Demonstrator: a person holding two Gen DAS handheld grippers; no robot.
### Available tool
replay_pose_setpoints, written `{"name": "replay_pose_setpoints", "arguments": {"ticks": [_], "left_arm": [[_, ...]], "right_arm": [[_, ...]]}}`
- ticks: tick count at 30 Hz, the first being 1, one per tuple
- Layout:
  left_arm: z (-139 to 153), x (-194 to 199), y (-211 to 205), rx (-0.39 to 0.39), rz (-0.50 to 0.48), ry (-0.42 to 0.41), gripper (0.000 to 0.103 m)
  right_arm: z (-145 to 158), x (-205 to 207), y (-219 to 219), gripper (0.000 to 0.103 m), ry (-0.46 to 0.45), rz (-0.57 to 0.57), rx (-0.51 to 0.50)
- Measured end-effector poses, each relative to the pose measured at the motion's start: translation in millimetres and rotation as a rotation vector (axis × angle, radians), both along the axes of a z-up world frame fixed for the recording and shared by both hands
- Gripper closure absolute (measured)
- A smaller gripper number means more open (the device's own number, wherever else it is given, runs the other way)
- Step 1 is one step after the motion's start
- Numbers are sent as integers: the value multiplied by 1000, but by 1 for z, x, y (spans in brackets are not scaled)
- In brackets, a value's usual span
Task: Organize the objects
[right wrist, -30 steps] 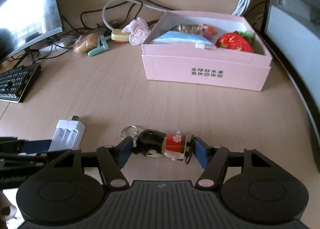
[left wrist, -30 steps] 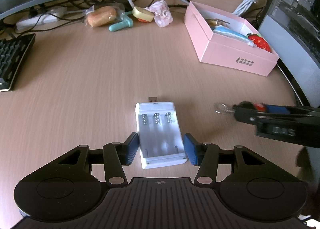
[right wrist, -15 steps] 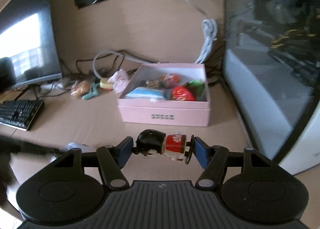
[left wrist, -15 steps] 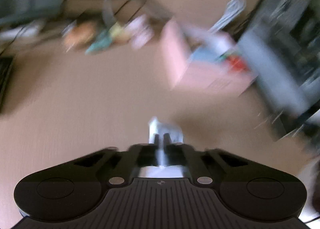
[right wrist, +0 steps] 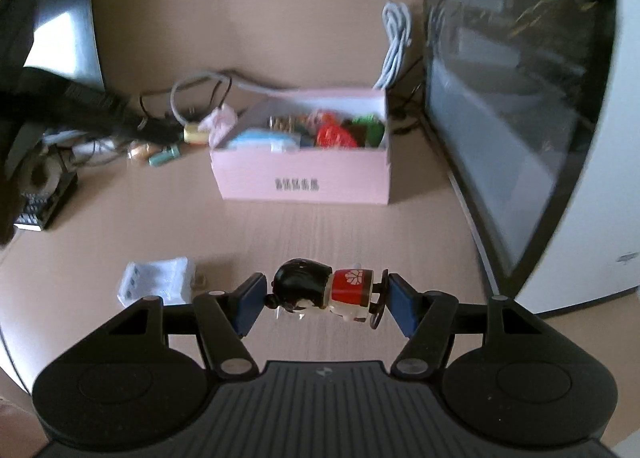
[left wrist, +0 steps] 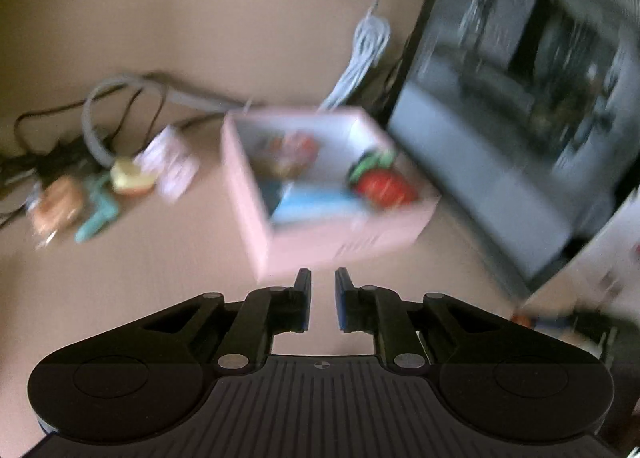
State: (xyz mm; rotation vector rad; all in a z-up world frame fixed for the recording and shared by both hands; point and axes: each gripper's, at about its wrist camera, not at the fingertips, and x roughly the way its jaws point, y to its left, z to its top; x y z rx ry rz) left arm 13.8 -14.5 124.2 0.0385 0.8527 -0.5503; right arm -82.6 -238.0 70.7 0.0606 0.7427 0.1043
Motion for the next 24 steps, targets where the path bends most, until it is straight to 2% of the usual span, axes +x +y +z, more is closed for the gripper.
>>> {"name": "replay_pose_setpoints", "arguments": {"ticks": [7,12,13,16,18,24], "left_arm": [[-47,-40,62,205,85,-2,88],[-77,-56,76,271,32,50,87],[-78,-59,75,270,18,23,87],[-80,-59,73,255,-19,16,87],[-82,-61,71,233,-49,0,87],[-84,-69,54,226,-152,-40,87]], "right_arm": [[-38,45,27,37,74,45,-36],[-54,70,38,21,113,35,-47],[-56,71,39,19,110,31,-55],[-58,73,44,13,114,35,-83],[-60,73,45,2,122,39,-86],[-62,67,49,0,116,33,-89]]}}
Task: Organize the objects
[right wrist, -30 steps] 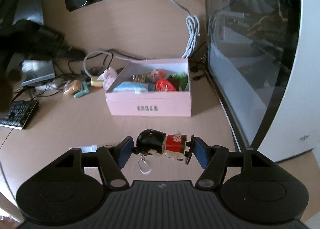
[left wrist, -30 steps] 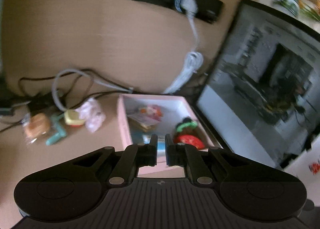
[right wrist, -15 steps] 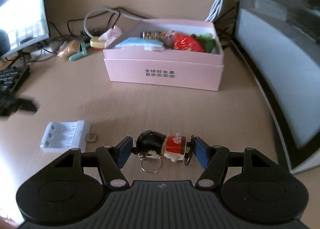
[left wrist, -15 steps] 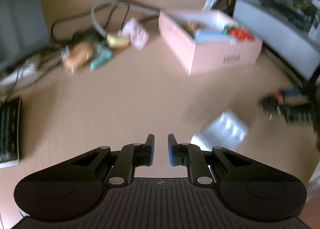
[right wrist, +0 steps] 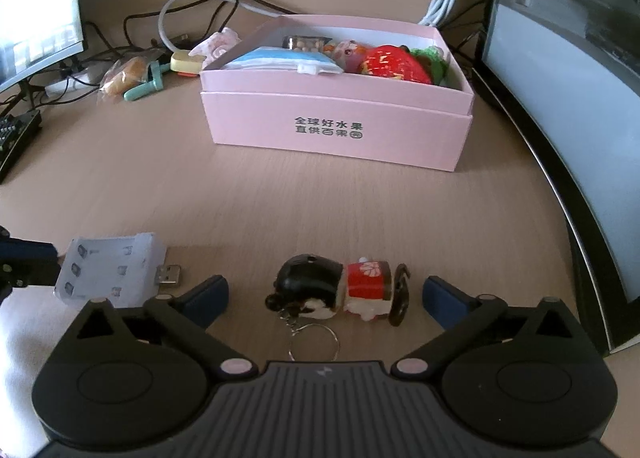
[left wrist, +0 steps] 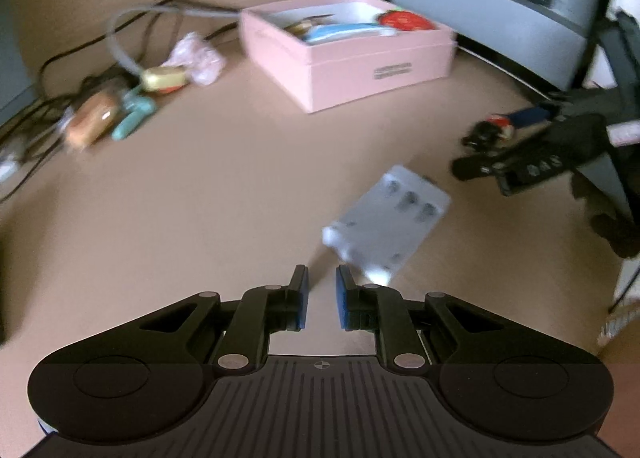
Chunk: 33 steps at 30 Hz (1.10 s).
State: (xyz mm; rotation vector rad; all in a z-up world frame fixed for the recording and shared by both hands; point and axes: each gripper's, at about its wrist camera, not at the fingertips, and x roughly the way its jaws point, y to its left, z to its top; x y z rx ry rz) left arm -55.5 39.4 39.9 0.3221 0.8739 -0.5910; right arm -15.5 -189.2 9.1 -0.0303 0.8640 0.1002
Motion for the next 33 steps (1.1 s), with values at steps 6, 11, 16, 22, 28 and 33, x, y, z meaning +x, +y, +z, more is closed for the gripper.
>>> {"name": "replay_pose_setpoints", "arguments": {"ticks": [6,11,16,22,28,33], "left_arm": [[2,-5,-25,48,-178,28,87],[0,-4,-44,41,-227,63,87],[0,1,-62,112,-120,43,73],[3,23,-51,101,-16,144,68],[2,44,-42,130,51,181,42],[-4,58,-21,75,145,151,28]], "right_arm": [[-1,-1,-1,0,0,-6,4],[0,5,-1,0,24,-10,-1],[0,5,-2,0,37,4,-1],[0,-1,-4,0,41,26,-2],[0,-3,-5,0,37,35,0],[0,-5,-6,0,26,41,5]]}}
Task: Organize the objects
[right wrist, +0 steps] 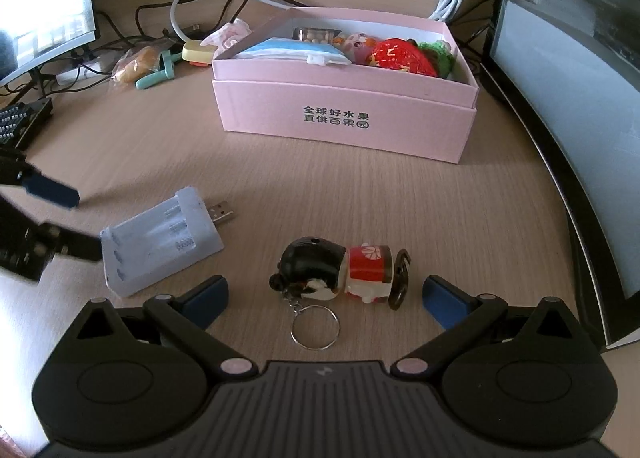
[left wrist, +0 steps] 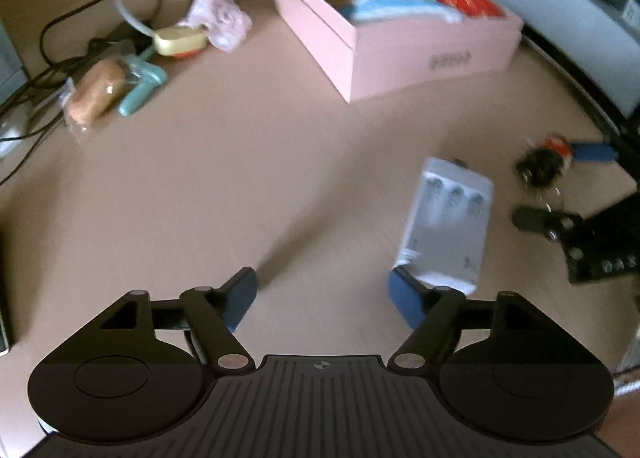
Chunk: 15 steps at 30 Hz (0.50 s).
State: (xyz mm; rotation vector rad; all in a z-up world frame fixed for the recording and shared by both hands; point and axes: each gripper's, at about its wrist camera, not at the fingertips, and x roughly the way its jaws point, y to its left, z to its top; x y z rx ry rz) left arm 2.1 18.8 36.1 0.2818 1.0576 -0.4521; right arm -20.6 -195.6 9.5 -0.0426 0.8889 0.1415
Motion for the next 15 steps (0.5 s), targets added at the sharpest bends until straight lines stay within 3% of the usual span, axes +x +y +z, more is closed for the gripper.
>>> {"name": "replay_pose_setpoints", "arguments": {"ticks": [2,5,8,15], "left_arm": [[6,-7,6,-84,-48,-33,40],[23,-26,4,-220,-175,-77,38],[26,-33,-15,-233,-226,-90,38],[9,-22,-42,-281,-5,-18,38]], "right_arm": [[2,-2,-3,0,1,-16,22],[11,-13,-15,0,-16,-46,90],[20,-23,-20,0,-51,-54,75],[25,-32,-30,0,-65,-80,65]]}}
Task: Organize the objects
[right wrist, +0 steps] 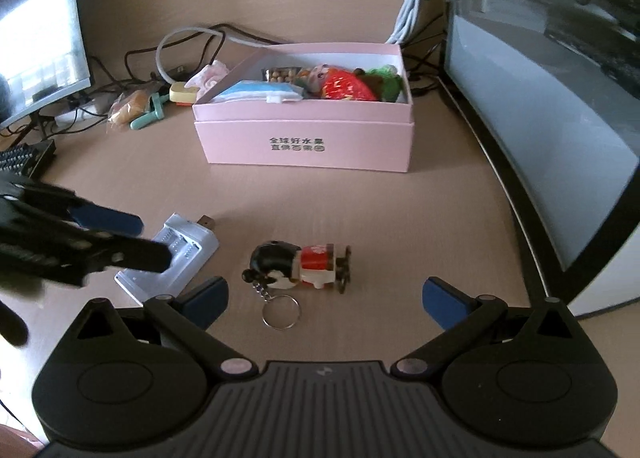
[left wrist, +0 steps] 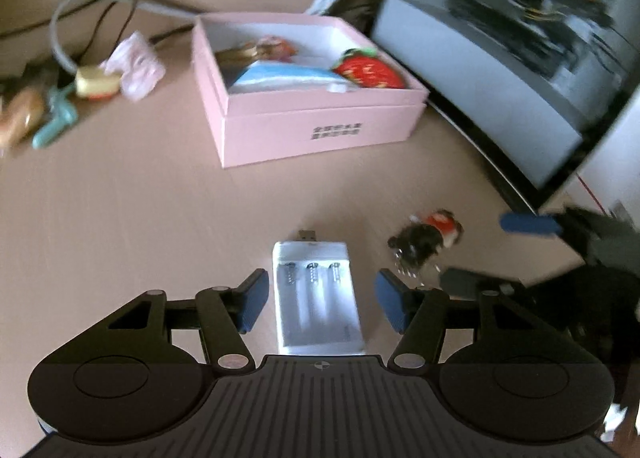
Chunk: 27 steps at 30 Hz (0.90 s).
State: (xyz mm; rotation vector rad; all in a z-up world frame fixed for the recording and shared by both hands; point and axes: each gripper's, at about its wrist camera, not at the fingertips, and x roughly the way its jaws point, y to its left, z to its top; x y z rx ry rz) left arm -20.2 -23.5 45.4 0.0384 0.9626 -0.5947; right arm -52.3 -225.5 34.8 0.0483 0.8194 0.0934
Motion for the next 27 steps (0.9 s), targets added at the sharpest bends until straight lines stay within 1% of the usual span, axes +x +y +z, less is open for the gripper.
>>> {"name": "replay_pose_setpoints", "arguments": {"ticks": [2,5,7,11,13,14,15,17,19,21,22,23,24,27], "left_arm": [[-5,0,-6,25,24,4,38],[-13,-1,-15,84,22,9,38],[-14,-3,-21,128,16,-27,38],[-15,-6,-22,175,29,-42,38],[-15,-11,-20,192,19,-55,42],[-15,-14,-19,204,9,-71,50],[-15,-16,-18,214,8,-82,50],[-14,-16,-12,195,31,-64,50],[-13,-15,-4,161,55,-40,50],[-12,-15,3,149,73,-26,50],[-11,-16,7,137,75,-21,50],[-10,-17,11,121,73,-21,50],[-7,-19,15,104,68,-24,50],[9,-24,25,53,49,-57,51]], "right_arm": [[0,-2,-1,0,4,-3,9],[-1,-5,-1,0,1,2,-1],[0,-5,-2,0,-4,4,0],[1,0,-1,0,-8,5,15],[0,3,2,0,-15,11,7],[-1,7,5,0,-19,14,2],[-2,11,7,0,-20,18,-1],[-6,20,12,2,-14,24,-3],[-11,30,16,9,10,25,-16],[-14,36,21,30,34,30,-32],[-14,37,24,36,45,39,-38],[-13,37,26,39,47,44,-49],[-10,35,27,39,44,47,-60],[9,27,25,39,18,53,-46]]}}
